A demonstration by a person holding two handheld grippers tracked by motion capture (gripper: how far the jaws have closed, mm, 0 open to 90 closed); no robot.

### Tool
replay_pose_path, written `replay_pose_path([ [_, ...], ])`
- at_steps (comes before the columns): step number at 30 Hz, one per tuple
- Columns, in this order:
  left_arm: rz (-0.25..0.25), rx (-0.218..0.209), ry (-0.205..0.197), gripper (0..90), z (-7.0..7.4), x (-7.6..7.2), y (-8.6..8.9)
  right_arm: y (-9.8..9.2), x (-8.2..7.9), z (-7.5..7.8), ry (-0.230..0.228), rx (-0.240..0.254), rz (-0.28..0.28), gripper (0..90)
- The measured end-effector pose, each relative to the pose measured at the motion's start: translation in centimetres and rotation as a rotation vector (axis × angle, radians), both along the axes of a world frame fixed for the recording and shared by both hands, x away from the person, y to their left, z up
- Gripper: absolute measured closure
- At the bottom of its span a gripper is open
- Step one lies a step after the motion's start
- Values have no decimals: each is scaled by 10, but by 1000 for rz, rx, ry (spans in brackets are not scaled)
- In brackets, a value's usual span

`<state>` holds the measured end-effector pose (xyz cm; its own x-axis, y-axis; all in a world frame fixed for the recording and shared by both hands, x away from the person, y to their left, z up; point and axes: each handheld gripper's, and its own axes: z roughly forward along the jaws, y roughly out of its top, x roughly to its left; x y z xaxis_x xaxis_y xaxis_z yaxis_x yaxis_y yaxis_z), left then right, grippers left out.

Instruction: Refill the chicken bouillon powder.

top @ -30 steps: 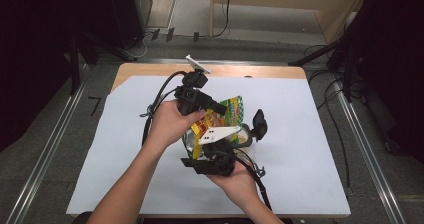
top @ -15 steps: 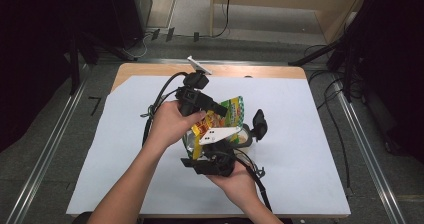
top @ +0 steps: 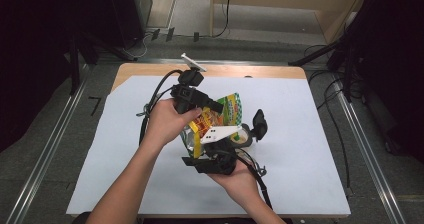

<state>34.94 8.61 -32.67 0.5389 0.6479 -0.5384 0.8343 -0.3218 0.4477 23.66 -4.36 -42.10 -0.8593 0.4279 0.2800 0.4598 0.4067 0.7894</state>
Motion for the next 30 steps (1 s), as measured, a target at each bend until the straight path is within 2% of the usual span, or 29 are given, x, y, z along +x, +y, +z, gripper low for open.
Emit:
replay_pose_path([
  [11, -16, 15, -5, 783, -2, -5, -10, -2, 3, -1, 7, -2, -18, 637],
  [21, -25, 22, -20, 782, 0, -8, -12, -1, 2, -3, 12, 26, -32, 604],
  [30, -23, 25, -21, 785, 3, -9, -10, 2, 0, -3, 1, 31, -39, 634],
])
